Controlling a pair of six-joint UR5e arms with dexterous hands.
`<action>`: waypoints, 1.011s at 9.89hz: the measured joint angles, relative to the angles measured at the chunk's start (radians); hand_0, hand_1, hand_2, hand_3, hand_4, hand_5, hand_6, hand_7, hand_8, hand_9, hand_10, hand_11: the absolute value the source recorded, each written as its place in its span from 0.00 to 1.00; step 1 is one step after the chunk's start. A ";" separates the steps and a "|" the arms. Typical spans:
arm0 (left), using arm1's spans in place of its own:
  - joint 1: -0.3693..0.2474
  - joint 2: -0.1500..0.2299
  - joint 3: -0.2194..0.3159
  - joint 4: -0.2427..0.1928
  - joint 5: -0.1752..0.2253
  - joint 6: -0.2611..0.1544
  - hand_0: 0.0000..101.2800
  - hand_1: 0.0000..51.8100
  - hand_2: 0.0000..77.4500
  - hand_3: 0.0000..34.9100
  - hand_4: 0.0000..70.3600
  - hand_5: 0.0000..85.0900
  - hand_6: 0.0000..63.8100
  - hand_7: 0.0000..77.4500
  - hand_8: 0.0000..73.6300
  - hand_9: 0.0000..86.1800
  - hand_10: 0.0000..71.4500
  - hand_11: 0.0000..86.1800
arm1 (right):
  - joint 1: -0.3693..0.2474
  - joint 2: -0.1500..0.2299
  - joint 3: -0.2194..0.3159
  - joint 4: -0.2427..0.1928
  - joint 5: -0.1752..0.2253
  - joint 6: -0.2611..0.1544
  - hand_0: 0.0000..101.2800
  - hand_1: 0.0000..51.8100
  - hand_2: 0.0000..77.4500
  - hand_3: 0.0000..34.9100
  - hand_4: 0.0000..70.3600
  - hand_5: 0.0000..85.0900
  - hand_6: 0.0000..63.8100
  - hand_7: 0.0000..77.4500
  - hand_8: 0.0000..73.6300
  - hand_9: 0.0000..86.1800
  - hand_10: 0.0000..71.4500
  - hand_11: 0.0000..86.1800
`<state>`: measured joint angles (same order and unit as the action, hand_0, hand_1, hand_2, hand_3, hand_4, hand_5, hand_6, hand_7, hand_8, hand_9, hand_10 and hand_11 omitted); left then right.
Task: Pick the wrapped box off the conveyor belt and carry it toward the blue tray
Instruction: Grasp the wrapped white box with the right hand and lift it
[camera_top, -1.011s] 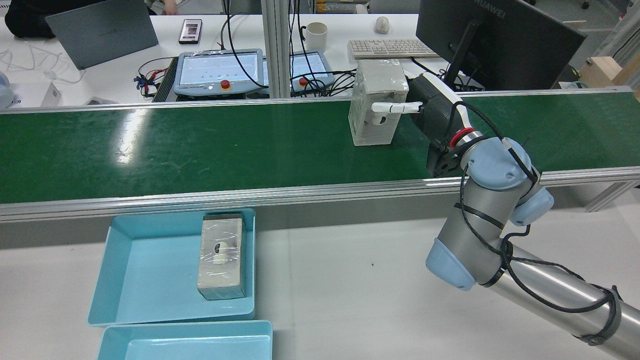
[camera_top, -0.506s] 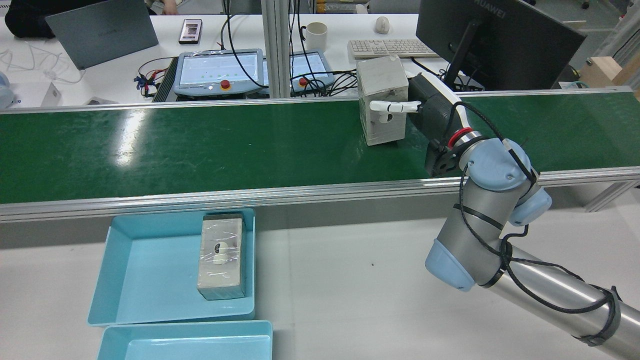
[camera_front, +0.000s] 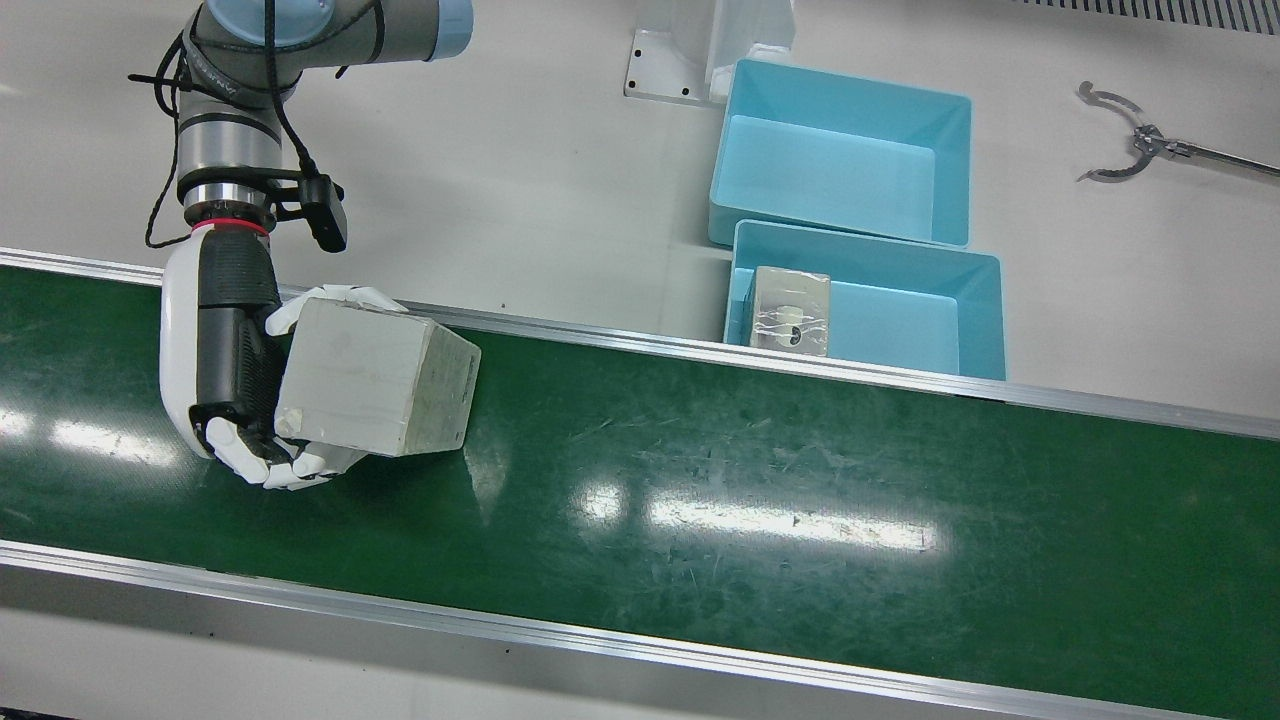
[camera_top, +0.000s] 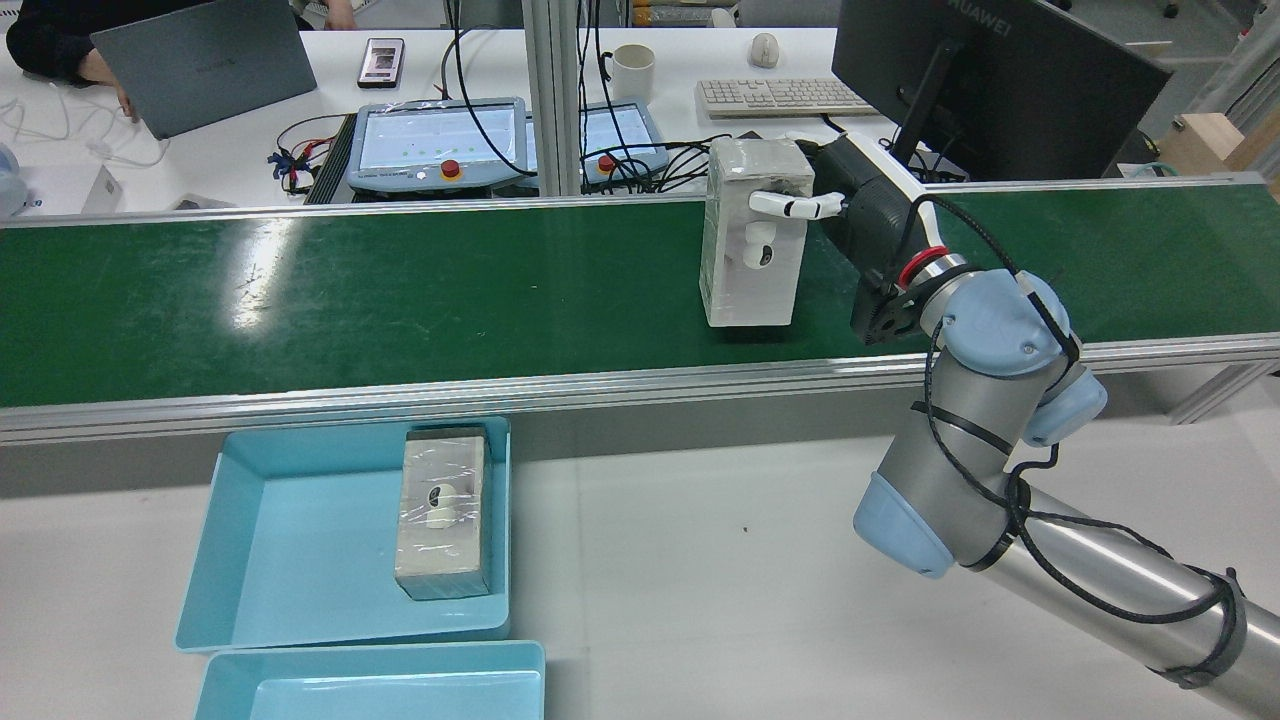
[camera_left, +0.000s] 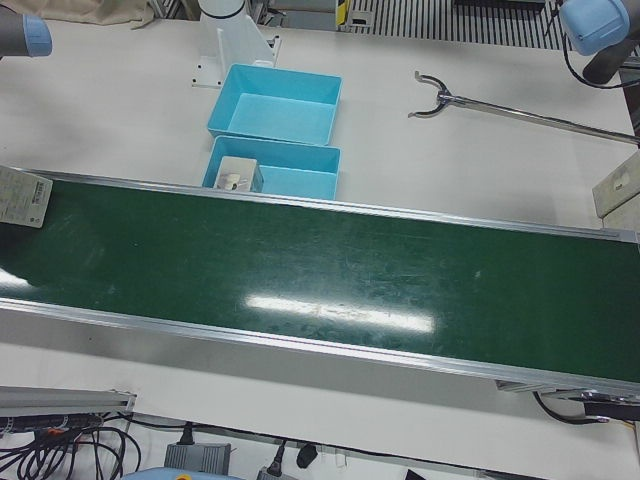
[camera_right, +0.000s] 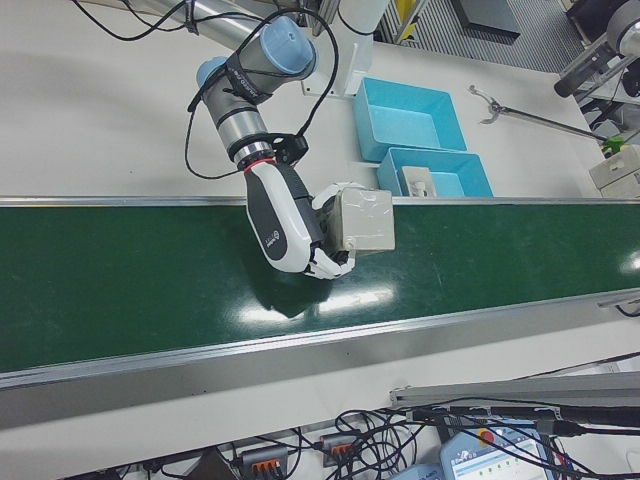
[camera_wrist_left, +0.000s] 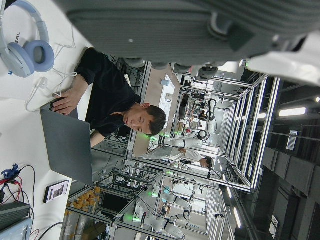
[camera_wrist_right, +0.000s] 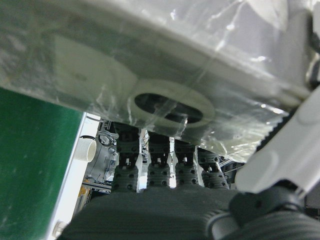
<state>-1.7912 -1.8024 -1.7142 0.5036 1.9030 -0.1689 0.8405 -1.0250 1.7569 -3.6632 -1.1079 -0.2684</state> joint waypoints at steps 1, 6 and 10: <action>0.000 0.000 0.000 0.000 0.000 0.000 0.00 0.00 0.01 0.00 0.00 0.01 0.00 0.00 0.00 0.00 0.01 0.00 | 0.009 0.006 0.013 0.000 0.000 0.000 0.43 0.00 0.42 0.00 0.43 0.67 0.66 0.58 0.76 0.53 0.79 0.46; 0.000 0.000 0.000 0.000 0.000 0.000 0.00 0.00 0.01 0.00 0.00 0.01 0.00 0.00 0.00 0.00 0.00 0.00 | 0.002 0.073 0.120 0.000 0.008 -0.012 0.41 0.00 0.55 0.00 0.44 0.85 0.79 0.89 0.94 0.80 0.89 0.84; 0.000 0.000 0.000 0.000 0.000 0.000 0.00 0.00 0.01 0.00 0.00 0.01 0.00 0.00 0.00 0.00 0.00 0.00 | -0.185 0.161 0.188 0.030 0.116 -0.052 0.41 0.00 0.56 0.00 0.45 0.85 0.83 0.89 0.95 0.82 0.82 0.82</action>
<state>-1.7912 -1.8024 -1.7142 0.5036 1.9031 -0.1689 0.6551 -0.8639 1.9446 -3.6331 -0.9915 -0.3205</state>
